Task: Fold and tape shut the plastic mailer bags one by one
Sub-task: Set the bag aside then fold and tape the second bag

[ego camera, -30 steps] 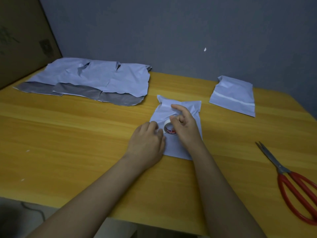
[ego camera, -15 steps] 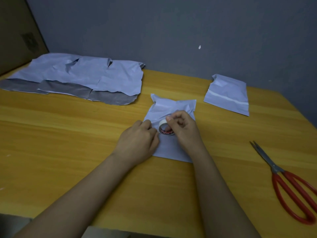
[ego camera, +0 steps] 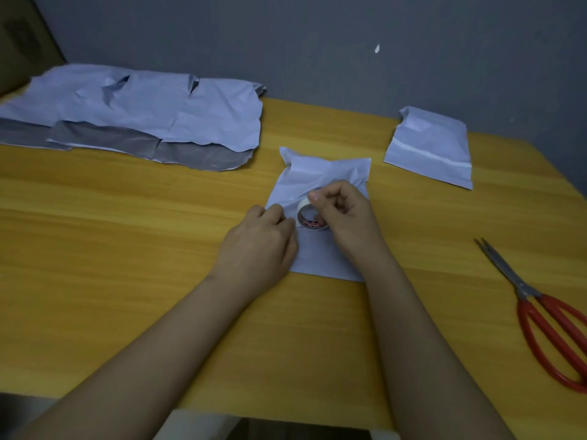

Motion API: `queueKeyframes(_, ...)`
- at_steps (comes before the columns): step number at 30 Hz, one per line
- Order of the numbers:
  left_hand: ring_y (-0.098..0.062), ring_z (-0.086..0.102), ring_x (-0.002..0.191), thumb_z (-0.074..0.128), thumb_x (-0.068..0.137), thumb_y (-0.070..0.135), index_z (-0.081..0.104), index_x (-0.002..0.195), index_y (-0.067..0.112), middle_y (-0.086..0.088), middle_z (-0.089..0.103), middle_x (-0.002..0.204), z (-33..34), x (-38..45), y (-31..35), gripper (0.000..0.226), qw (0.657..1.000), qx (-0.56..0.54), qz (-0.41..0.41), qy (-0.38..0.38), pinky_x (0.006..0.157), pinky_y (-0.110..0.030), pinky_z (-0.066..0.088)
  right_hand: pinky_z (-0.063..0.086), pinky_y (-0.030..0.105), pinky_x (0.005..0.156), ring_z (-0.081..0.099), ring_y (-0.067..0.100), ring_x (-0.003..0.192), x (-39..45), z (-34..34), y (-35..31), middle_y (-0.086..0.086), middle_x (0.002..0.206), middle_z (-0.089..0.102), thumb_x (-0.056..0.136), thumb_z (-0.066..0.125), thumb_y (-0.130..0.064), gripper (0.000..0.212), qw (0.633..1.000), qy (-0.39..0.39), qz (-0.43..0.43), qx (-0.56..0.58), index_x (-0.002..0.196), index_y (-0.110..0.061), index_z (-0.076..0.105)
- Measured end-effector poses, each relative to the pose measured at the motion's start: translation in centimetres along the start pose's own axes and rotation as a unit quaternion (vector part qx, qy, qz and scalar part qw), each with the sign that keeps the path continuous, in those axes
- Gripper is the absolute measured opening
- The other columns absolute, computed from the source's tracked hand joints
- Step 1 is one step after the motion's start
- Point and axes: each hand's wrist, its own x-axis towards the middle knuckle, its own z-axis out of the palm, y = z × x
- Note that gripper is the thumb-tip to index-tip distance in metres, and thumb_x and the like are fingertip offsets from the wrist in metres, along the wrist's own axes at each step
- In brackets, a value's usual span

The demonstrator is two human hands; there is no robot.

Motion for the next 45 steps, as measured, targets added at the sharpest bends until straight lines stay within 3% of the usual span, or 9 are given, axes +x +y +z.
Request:
queueKeyframes(9, -0.025, 0.053, 0.074, 0.039, 0.085, 0.028, 0.067, 0.082, 0.011, -0.003, 0.056, 0.080, -0.2, 0.0, 0.4, 0.033, 0.999, 0.022, -0.019, -0.014, 0.047, -0.029, 0.039, 0.039, 0.034, 0.060, 0.045, 0.026, 0.063, 0.2, 0.1, -0.4, 0.026, 0.065, 0.048, 0.090, 0.064, -0.014, 0.011, 0.999, 0.012, -0.029, -0.011, 0.086, -0.020, 0.056)
queueKeyframes(13, -0.025, 0.054, 0.074, 0.051, 0.085, 0.024, 0.067, 0.083, 0.011, -0.003, 0.056, 0.081, -0.3, 0.0, 0.4, 0.020, 0.999, 0.032, -0.022, -0.024, 0.049, -0.030, 0.039, 0.035, 0.032, 0.058, 0.038, 0.024, 0.060, 0.4, 0.1, -0.4, 0.015, 0.062, 0.042, 0.090, 0.063, -0.010, 0.013, 0.999, 0.015, -0.032, 0.007, 0.094, -0.019, 0.054)
queueKeyframes(18, -0.027, 0.055, 0.070, 0.041, 0.084, 0.028, 0.069, 0.083, 0.012, -0.004, 0.057, 0.077, -0.3, 0.2, 0.5, 0.032, 0.997, 0.073, -0.020, -0.030, 0.076, -0.040, 0.048, 0.036, 0.027, 0.055, 0.038, 0.024, 0.060, 0.5, 0.2, -0.4, 0.020, 0.064, 0.045, 0.090, 0.064, -0.011, 0.016, 0.999, 0.012, -0.036, 0.016, 0.096, -0.021, 0.054)
queueKeyframes(25, -0.027, 0.059, 0.072, 0.036, 0.084, 0.030, 0.071, 0.083, 0.014, -0.002, 0.060, 0.079, -0.3, 0.4, 0.7, 0.038, 0.995, 0.093, -0.035, -0.028, 0.089, -0.045, 0.047, 0.032, 0.016, 0.047, 0.034, 0.010, 0.047, 0.4, -0.3, -0.7, 0.010, 0.054, 0.039, 0.090, 0.063, -0.011, 0.013, 0.999, 0.012, -0.048, -0.009, 0.090, -0.013, 0.051)
queueKeyframes(29, -0.026, 0.057, 0.070, 0.034, 0.083, 0.031, 0.070, 0.083, 0.014, -0.002, 0.059, 0.078, -0.2, 0.4, 0.7, 0.040, 0.994, 0.098, -0.032, -0.030, 0.084, -0.043, 0.048, 0.031, 0.016, 0.046, 0.034, 0.005, 0.043, 0.5, -0.5, -0.6, -0.009, 0.046, 0.038, 0.090, 0.064, -0.011, 0.013, 0.997, 0.014, -0.067, -0.030, 0.089, -0.012, 0.051)
queueKeyframes(36, -0.026, 0.056, 0.070, 0.034, 0.085, 0.030, 0.070, 0.082, 0.014, -0.002, 0.058, 0.077, 0.1, 0.3, 0.5, 0.039, 0.996, 0.083, -0.029, -0.014, 0.077, -0.038, 0.046, 0.031, 0.022, 0.049, 0.035, 0.012, 0.049, 0.5, -0.9, -0.8, -0.003, 0.051, 0.037, 0.093, 0.054, -0.005, 0.012, 0.996, 0.009, -0.081, -0.031, 0.089, -0.016, 0.053)
queueKeyframes(38, -0.025, 0.055, 0.070, 0.036, 0.085, 0.029, 0.069, 0.082, 0.014, -0.002, 0.058, 0.077, 0.2, 0.3, 0.5, 0.037, 0.996, 0.083, -0.028, -0.008, 0.074, -0.036, 0.045, 0.034, 0.029, 0.056, 0.039, 0.023, 0.058, 0.5, -1.1, -1.0, 0.013, 0.058, 0.040, 0.088, 0.053, -0.008, 0.013, 0.998, 0.003, -0.068, 0.011, 0.091, -0.020, 0.052)
queueKeyframes(42, -0.024, 0.056, 0.070, 0.038, 0.086, 0.031, 0.069, 0.080, 0.016, -0.001, 0.057, 0.076, 0.2, 0.2, 0.6, 0.035, 0.996, 0.077, -0.036, 0.005, 0.068, -0.033, 0.045, 0.037, 0.032, 0.061, 0.040, 0.027, 0.064, 0.4, -1.4, -1.2, 0.015, 0.064, 0.041, 0.094, 0.052, -0.001, 0.023, 0.998, -0.008, -0.049, 0.027, 0.104, -0.021, 0.048)
queueKeyframes(45, -0.024, 0.056, 0.069, 0.034, 0.088, 0.036, 0.069, 0.081, 0.015, -0.001, 0.058, 0.077, 0.2, 0.2, 0.7, 0.041, 0.998, 0.060, -0.036, 0.006, 0.066, -0.033, 0.045, 0.040, 0.029, 0.061, 0.042, 0.018, 0.058, 0.7, -1.3, -1.6, 0.000, 0.055, 0.041, 0.095, 0.052, -0.004, 0.037, 0.995, -0.041, -0.077, -0.037, 0.122, -0.028, 0.044)
